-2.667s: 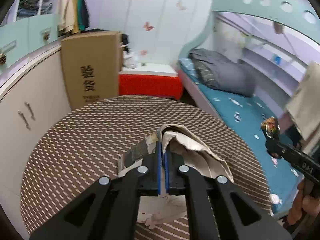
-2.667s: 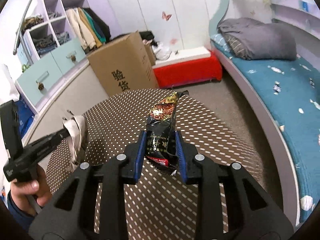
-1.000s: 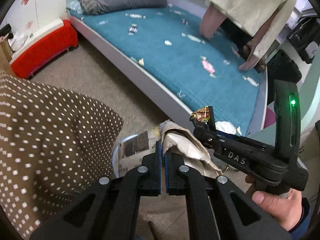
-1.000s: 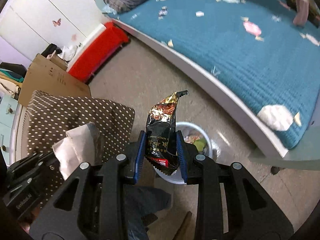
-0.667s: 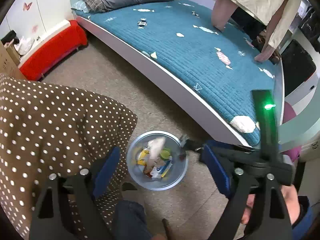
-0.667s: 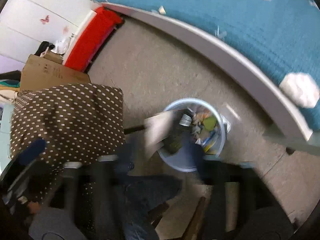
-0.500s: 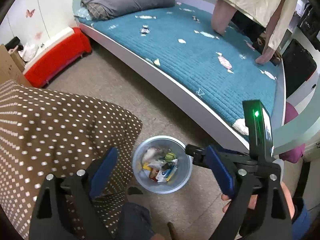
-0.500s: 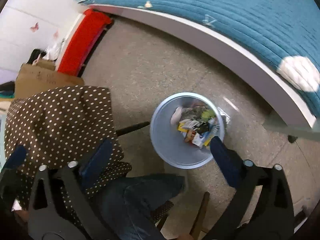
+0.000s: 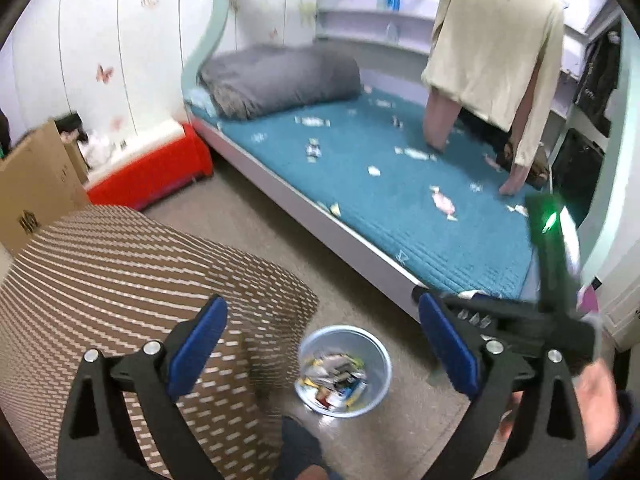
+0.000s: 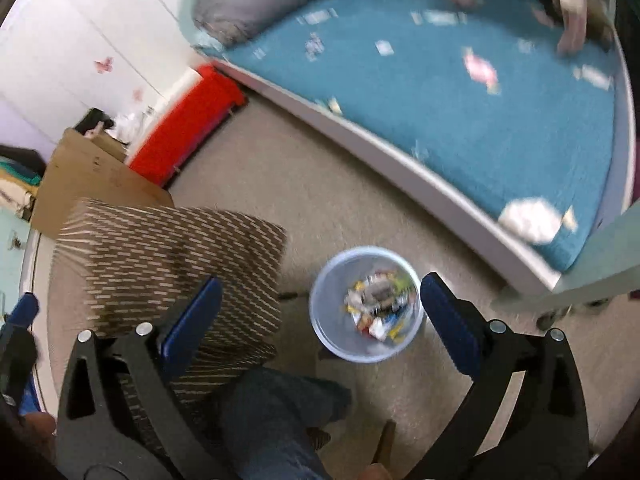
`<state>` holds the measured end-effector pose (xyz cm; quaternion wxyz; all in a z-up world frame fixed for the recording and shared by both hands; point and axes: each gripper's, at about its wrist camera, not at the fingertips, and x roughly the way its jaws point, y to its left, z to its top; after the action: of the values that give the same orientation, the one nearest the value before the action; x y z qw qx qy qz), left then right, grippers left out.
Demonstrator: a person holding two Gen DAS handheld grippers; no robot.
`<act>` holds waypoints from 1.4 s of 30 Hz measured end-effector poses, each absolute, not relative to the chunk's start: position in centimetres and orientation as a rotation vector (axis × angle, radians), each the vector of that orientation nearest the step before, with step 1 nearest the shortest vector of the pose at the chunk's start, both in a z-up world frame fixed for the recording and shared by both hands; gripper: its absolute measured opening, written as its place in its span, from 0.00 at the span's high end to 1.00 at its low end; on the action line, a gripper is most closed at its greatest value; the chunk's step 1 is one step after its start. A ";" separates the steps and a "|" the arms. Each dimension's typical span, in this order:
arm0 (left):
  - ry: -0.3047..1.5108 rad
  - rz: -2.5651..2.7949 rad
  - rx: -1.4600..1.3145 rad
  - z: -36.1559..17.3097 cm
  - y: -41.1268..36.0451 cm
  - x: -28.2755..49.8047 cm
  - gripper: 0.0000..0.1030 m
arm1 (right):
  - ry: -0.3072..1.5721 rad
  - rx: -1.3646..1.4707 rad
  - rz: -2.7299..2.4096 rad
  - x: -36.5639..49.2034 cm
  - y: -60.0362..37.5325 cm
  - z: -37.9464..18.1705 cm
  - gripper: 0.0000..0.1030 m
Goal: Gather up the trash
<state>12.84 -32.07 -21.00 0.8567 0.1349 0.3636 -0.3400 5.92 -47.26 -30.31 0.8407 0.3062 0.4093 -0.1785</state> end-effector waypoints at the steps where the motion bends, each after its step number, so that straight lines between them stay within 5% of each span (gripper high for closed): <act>1: 0.744 -0.705 0.286 -20.1 -31.2 12.4 0.07 | 0.839 0.623 -0.371 5.7 -46.4 -28.7 0.06; 9: 0.585 -0.475 0.214 -12.4 -21.2 10.0 0.05 | 0.671 0.405 -0.302 4.7 -37.4 -16.5 0.06; 22: 0.378 -0.246 0.062 -3.9 -8.9 6.2 0.05 | 0.436 0.140 -0.258 1.0 -26.1 -5.1 0.06; 42: 0.280 -0.188 0.017 -0.6 -7.7 3.0 0.05 | 0.342 0.097 -0.259 -1.0 -23.6 -2.5 0.06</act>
<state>3.02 -7.69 -0.58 0.9858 0.0085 0.1391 -0.0937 -0.98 -23.61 -2.54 0.9759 0.0482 0.1696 -0.1287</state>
